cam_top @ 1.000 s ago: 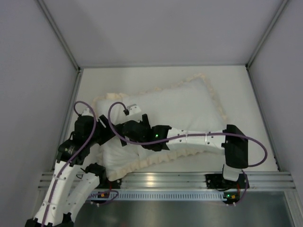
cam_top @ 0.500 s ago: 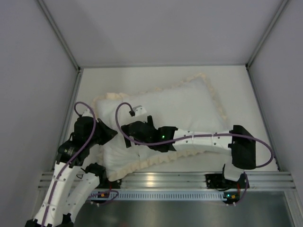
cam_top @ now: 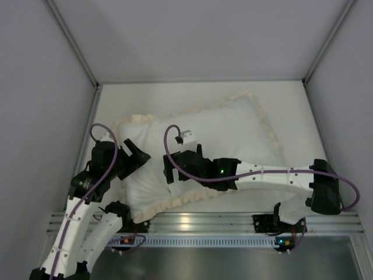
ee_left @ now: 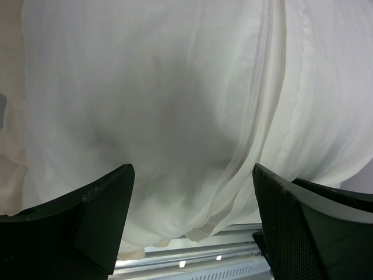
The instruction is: Remove the pillowcase from the pillow
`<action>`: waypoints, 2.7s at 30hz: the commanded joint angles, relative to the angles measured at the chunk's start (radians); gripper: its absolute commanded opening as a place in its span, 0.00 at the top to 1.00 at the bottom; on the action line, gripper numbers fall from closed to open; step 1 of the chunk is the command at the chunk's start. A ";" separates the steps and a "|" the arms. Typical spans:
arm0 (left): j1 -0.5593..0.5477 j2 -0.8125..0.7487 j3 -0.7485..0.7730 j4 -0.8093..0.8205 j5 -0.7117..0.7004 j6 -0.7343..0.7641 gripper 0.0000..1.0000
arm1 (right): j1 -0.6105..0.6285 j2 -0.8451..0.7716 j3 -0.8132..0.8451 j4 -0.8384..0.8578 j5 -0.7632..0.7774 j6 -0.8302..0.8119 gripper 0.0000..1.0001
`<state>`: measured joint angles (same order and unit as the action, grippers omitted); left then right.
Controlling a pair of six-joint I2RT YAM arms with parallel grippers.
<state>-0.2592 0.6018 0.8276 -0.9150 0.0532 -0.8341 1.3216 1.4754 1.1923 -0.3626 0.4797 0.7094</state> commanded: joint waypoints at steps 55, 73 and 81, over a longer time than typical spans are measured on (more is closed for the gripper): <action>-0.003 -0.099 0.004 -0.085 -0.012 0.075 1.00 | -0.231 0.297 0.072 0.011 0.206 0.091 1.00; -0.003 0.084 -0.171 0.165 0.097 0.041 1.00 | -0.651 -0.050 -0.125 0.283 -0.394 0.085 1.00; -0.005 0.196 -0.087 0.248 0.241 0.087 0.07 | -0.501 -0.015 -0.201 0.298 -0.299 0.073 1.00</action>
<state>-0.2661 0.7506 0.6762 -0.6964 0.2337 -0.7860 0.7792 1.4536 1.0245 -0.1127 0.0647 0.8036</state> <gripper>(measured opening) 0.867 0.009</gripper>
